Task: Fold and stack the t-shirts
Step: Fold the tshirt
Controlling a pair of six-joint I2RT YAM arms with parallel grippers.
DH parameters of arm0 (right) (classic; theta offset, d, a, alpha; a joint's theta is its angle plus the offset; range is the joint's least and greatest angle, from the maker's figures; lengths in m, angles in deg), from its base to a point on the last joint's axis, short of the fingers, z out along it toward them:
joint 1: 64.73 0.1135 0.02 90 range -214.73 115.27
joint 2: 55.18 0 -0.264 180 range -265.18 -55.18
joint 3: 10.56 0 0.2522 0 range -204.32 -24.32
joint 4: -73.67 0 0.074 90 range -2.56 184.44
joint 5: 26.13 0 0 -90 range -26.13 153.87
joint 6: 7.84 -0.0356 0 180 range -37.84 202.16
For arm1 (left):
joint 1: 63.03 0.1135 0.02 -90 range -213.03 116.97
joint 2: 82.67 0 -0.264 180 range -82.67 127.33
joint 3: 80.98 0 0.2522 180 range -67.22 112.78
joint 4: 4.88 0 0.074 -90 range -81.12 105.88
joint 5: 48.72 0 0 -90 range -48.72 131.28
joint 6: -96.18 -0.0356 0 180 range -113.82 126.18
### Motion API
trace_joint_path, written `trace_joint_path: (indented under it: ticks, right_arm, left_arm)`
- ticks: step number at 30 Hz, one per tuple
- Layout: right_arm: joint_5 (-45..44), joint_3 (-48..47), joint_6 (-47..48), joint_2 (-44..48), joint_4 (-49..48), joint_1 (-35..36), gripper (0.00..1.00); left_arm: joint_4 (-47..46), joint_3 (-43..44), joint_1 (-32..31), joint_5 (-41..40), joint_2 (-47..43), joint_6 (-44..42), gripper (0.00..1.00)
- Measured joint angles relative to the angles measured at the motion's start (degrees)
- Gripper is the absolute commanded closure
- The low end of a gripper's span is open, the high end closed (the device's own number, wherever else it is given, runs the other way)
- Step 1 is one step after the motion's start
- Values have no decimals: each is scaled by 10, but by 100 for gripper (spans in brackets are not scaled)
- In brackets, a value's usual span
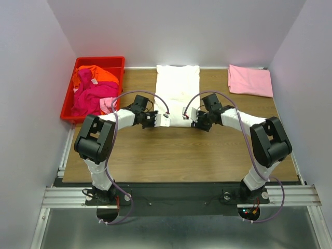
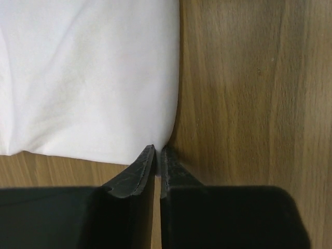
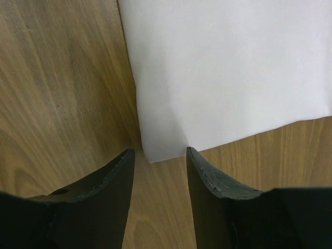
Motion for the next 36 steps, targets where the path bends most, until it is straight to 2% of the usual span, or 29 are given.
trace_joint_path:
  ticks: [6, 11, 13, 15, 16, 19, 26, 30, 36]
  right_arm:
    - [14, 4, 0, 7, 6, 0, 50]
    - [15, 4, 1, 5, 7, 9, 57]
    - [14, 3, 2, -2, 6, 11, 66]
    - [14, 3, 7, -17, 2, 11, 93]
    - [10, -5, 6, -24, 0, 11, 99]
    - [5, -12, -3, -29, -4, 11, 99]
    - [-16, -8, -34, 17, 10, 11, 99]
    - [-24, -9, -50, 74, 18, 11, 99]
    - [-22, -6, -60, 158, 58, 11, 99]
  left_arm:
    - [6, 3, 0, -1, 0, -3, 90]
    - [13, 6, 0, -1, 0, -6, 91]
    - [14, 6, 0, -2, 0, -6, 91]
    - [17, 9, 0, -2, 1, -5, 94]
    - [19, 10, 0, -2, 2, -3, 96]
    - [28, 18, 0, 0, 4, 2, 100]
    - [62, 41, 2, 9, -12, 31, 100]
    - [90, 65, 5, 15, -51, 41, 100]
    - [141, 61, 5, 34, -156, 40, 100]
